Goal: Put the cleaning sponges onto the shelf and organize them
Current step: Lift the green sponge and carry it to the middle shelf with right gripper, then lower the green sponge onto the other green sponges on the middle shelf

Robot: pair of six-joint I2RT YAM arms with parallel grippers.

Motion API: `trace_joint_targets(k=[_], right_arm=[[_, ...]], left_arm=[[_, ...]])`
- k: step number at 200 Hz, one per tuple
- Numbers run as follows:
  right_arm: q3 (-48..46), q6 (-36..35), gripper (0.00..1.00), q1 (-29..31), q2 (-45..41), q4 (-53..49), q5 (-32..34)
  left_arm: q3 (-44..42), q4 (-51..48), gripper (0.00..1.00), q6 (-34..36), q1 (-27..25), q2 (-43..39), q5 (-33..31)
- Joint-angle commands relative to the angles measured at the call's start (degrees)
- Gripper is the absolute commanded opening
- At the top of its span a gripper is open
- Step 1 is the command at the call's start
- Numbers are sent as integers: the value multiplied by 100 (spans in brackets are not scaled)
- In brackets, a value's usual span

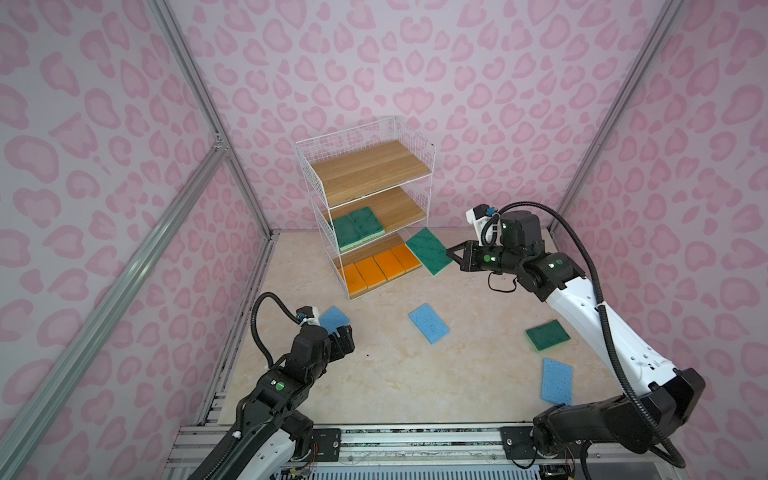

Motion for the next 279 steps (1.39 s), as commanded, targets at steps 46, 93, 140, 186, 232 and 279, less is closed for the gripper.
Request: trace_joint_targets(k=[46, 93, 140, 186, 232, 279], right_arm=[[894, 354, 3, 3, 1248, 1135, -275], [1973, 405, 1, 3, 2166, 1109, -399], [3333, 261, 0, 56, 3166, 588, -453], [3987, 462, 0, 73, 3834, 666, -405], [4705, 537, 0, 73, 4476, 607, -434], [4984, 652, 0, 77, 4821, 713, -488]], left_arm=[[81, -63, 96, 101, 11, -36, -145], [90, 145, 96, 13, 68, 167, -72], [207, 327, 96, 61, 94, 373, -65], [115, 441, 96, -88, 107, 375, 31], [78, 404, 96, -117, 107, 325, 67], [54, 387, 96, -109, 107, 360, 108]])
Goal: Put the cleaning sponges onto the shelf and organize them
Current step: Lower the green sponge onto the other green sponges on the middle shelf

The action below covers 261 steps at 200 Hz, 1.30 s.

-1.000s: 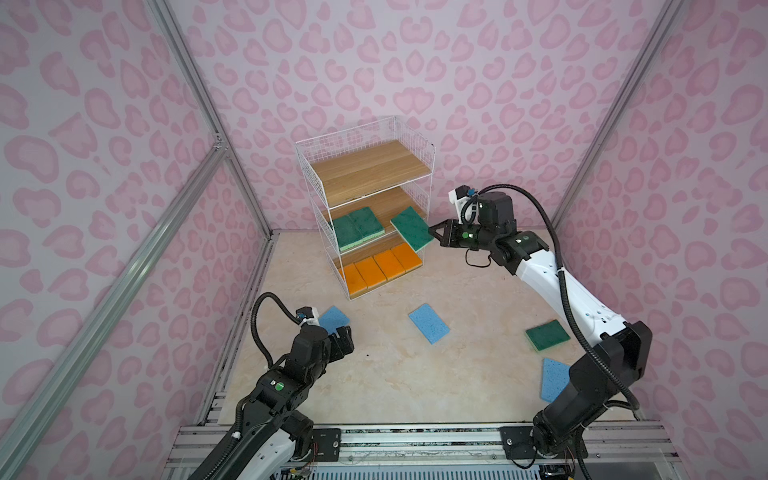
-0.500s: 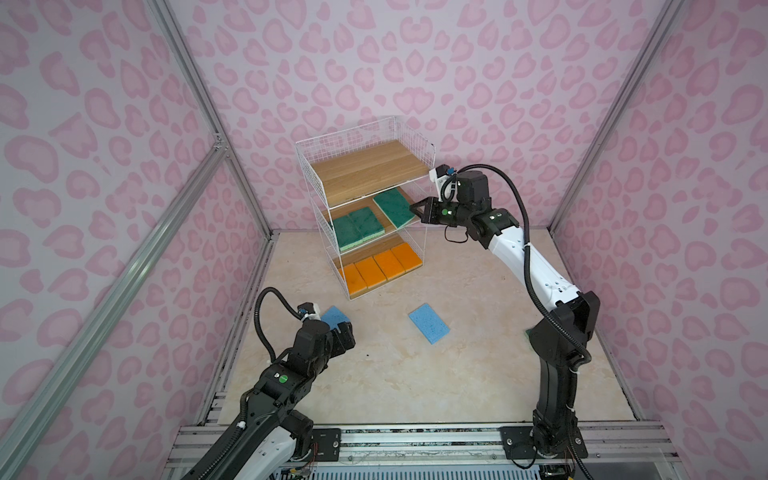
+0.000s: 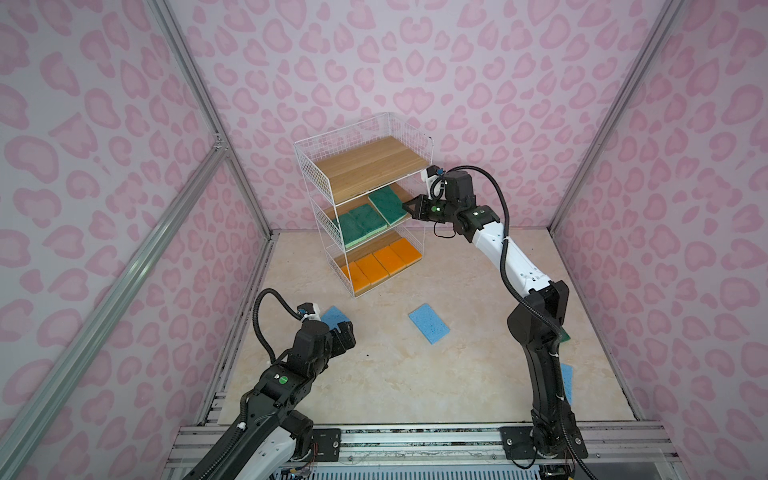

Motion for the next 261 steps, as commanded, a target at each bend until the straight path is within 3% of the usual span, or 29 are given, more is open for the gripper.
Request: trace_joint_targets(k=[1, 24, 59, 91, 134, 183, 220, 261], right_arm=[[46, 50, 0, 14, 120, 151, -66], [78, -14, 9, 1, 173, 160, -1], [152, -30, 49, -17, 186, 129, -11], [73, -78, 64, -16, 187, 93, 15], [-825, 40, 70, -22, -341, 514, 115], [-2746, 874, 72, -69, -1428, 1882, 63], [-4013, 1925, 74, -89, -1978, 3231, -30], [-4590, 3112, 72, -58, -2044, 4502, -109]], left_arm=[[-13, 89, 96, -44, 0, 30, 44], [10, 89, 96, -36, 0, 69, 43], [27, 90, 96, -35, 0, 124, 78], [55, 51, 96, -35, 0, 123, 70], [106, 39, 96, -53, 0, 114, 78], [116, -38, 96, -45, 0, 35, 74], [150, -156, 96, -18, 0, -62, 37], [155, -175, 96, -58, 0, -95, 91]])
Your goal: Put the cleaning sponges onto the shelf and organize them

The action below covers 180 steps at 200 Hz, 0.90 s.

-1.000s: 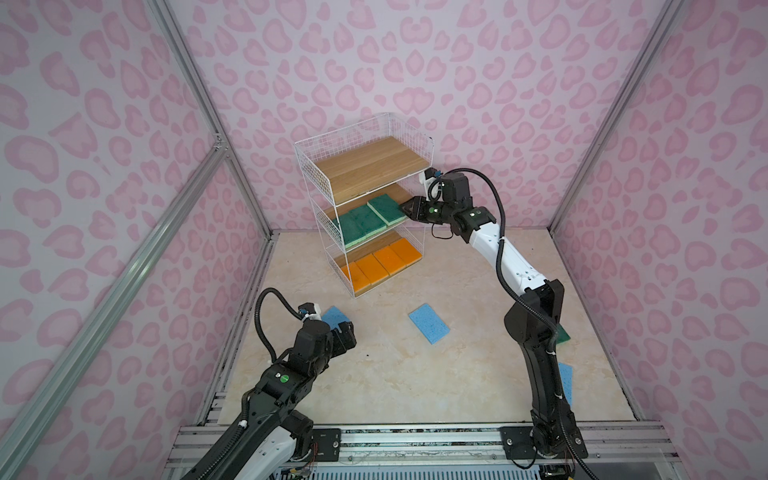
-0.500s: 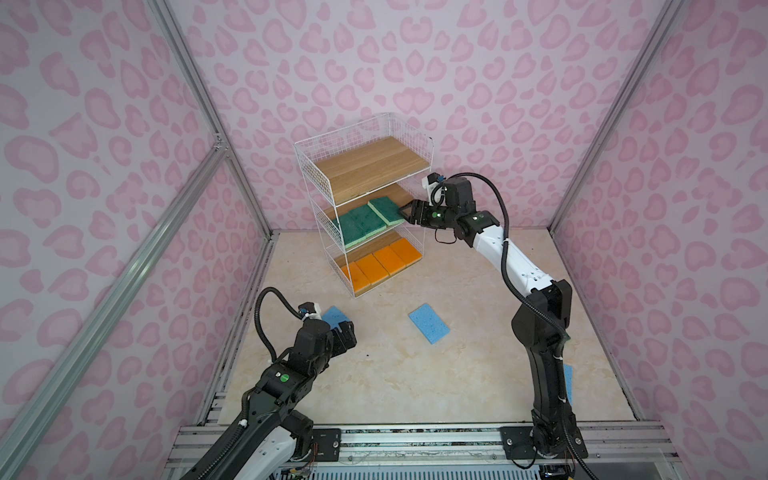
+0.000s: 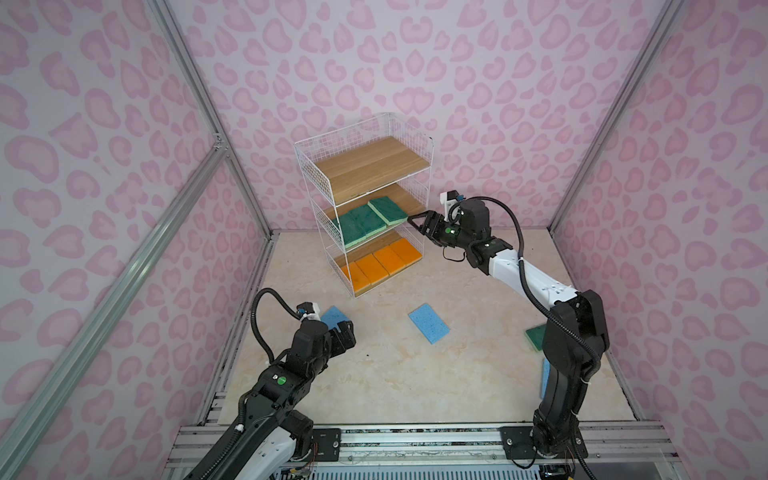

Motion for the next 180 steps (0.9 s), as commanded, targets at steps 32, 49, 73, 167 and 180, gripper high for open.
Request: trace_joint_targets(k=[32, 49, 73, 167, 180], right_arm=[[-349, 1613, 70, 97, 160, 1960, 49], [-275, 1728, 68, 164, 254, 1982, 111], [-216, 1789, 66, 264, 333, 1910, 251], [-103, 2179, 62, 424, 694, 2064, 476], [-69, 2214, 60, 420, 729, 2089, 493]], left_arm=[[33, -122, 96, -38, -3, -121, -6], [18, -155, 96, -34, -2, -179, -9], [-4, -184, 96, -56, -2, -221, -11], [-38, -267, 96, -1, -2, -337, -48], [-46, -274, 96, -2, -2, -357, -64]])
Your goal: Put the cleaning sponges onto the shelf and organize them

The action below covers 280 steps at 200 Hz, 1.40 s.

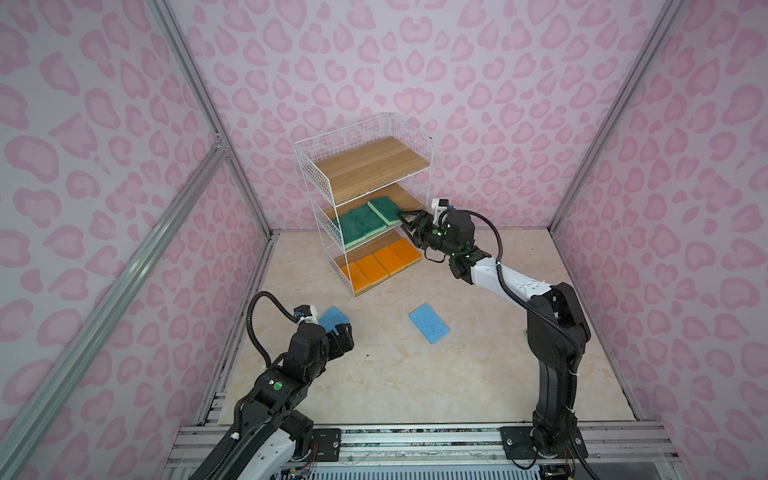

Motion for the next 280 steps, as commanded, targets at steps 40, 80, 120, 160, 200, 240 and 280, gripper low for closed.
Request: trace_joint_targets(k=[40, 80, 120, 160, 200, 240, 280], right_arm=[[224, 155, 57, 17, 213, 211, 136], [417, 220, 53, 14, 379, 187, 123], [517, 251, 45, 11, 479, 208, 116], [550, 199, 31, -10, 481, 165, 165], [539, 200, 18, -34, 482, 191, 201], [530, 126, 14, -105, 438, 145, 264], [481, 62, 40, -92, 357, 140, 184]], left_arm=[[-11, -50, 96, 36, 0, -79, -77], [-37, -99, 96, 44, 0, -145, -103], [-25, -125, 96, 45, -2, -160, -116], [-17, -130, 96, 54, 0, -155, -126], [-11, -142, 96, 54, 0, -159, -138], [-11, -150, 96, 54, 0, -171, -147], [0, -151, 96, 69, 0, -156, -146]])
